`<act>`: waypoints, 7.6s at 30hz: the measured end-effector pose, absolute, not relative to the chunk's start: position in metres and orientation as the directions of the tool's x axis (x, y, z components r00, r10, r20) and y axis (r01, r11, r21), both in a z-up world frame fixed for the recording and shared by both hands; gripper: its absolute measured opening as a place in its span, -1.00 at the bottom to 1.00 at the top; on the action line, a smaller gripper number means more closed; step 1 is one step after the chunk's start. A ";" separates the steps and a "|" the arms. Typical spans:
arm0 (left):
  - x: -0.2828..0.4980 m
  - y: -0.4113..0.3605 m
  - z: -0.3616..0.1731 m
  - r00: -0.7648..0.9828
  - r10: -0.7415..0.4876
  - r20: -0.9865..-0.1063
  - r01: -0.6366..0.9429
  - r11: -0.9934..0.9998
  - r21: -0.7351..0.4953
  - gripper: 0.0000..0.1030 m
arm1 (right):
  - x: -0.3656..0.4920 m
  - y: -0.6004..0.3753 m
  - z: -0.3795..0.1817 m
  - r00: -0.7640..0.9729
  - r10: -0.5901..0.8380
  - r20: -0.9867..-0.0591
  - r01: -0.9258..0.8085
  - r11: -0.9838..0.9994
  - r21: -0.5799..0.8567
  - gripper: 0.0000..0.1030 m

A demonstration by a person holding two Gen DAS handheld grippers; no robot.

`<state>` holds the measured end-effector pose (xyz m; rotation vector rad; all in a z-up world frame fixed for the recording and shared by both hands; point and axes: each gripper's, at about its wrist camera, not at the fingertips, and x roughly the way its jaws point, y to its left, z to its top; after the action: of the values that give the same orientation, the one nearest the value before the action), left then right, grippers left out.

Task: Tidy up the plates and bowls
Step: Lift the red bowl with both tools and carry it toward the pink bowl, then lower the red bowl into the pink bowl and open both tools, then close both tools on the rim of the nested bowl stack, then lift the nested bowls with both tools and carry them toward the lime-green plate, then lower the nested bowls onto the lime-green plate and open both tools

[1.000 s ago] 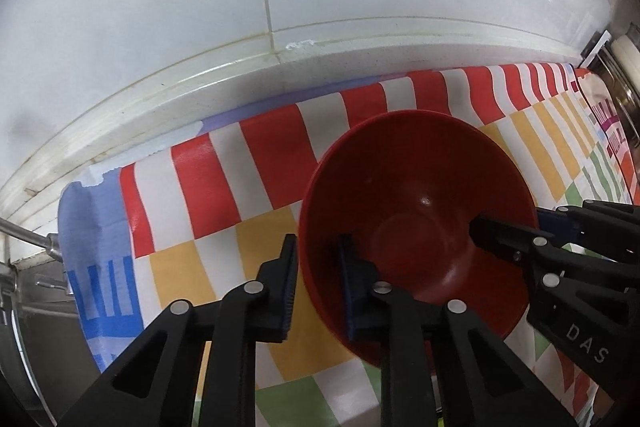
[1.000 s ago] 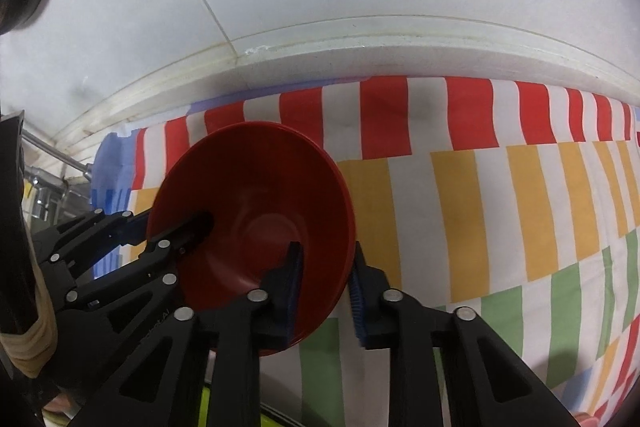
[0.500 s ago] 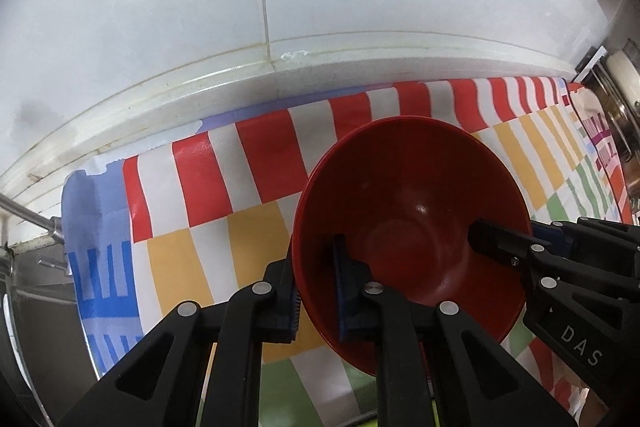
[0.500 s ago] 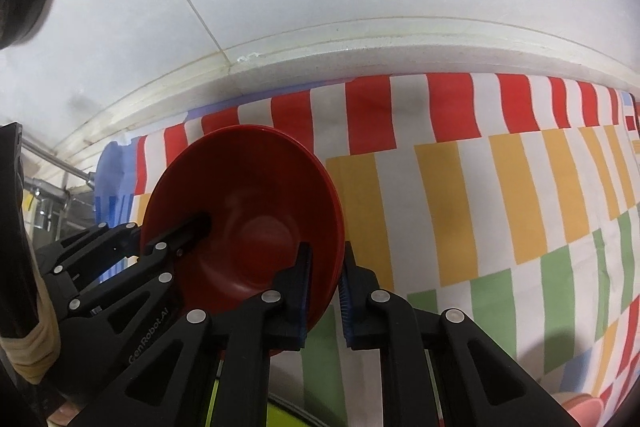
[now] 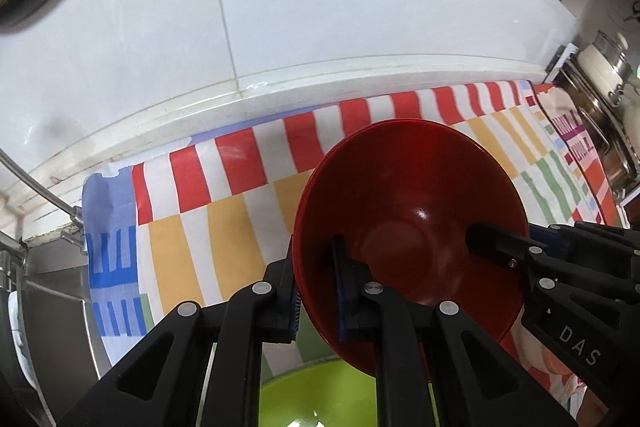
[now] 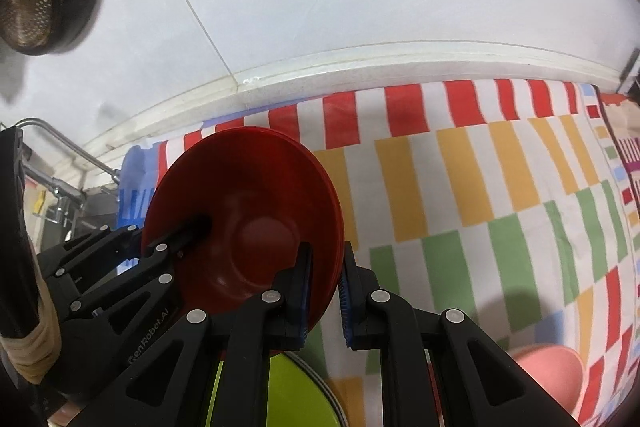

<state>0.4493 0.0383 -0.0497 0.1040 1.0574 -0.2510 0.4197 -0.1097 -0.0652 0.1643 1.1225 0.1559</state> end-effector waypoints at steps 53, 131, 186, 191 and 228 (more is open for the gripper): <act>0.319 -0.150 -0.060 0.383 -0.235 -0.893 0.413 0.909 -0.062 -0.72 | 0.266 -0.279 -0.068 0.431 0.124 -0.894 0.099 0.978 0.183 -0.72; 0.337 -0.152 -0.116 0.201 -0.261 -0.944 0.346 0.921 -0.180 -0.36 | 0.288 -0.297 -0.143 0.331 0.286 -0.899 0.217 0.904 0.368 -0.26; 0.269 0.069 -0.058 0.424 -0.133 -0.896 -0.043 0.985 -0.166 -0.39 | 0.278 -0.099 -0.060 0.349 0.380 -0.856 -0.151 0.925 0.349 -0.39; 0.266 0.086 -0.068 0.403 -0.126 -0.906 -0.069 0.984 -0.167 -0.39 | 0.277 -0.080 -0.069 0.317 0.386 -0.867 -0.169 0.922 0.349 -0.39; 0.270 0.097 -0.102 0.332 -0.159 -0.930 0.001 0.986 -0.168 -0.31 | 0.282 -0.052 -0.106 0.238 0.378 -0.895 -0.119 0.926 0.359 -0.37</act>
<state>0.2702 0.0970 -0.1023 -0.1463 1.2295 -0.1051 0.2821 -0.0516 -0.1057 0.2344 1.2887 0.3443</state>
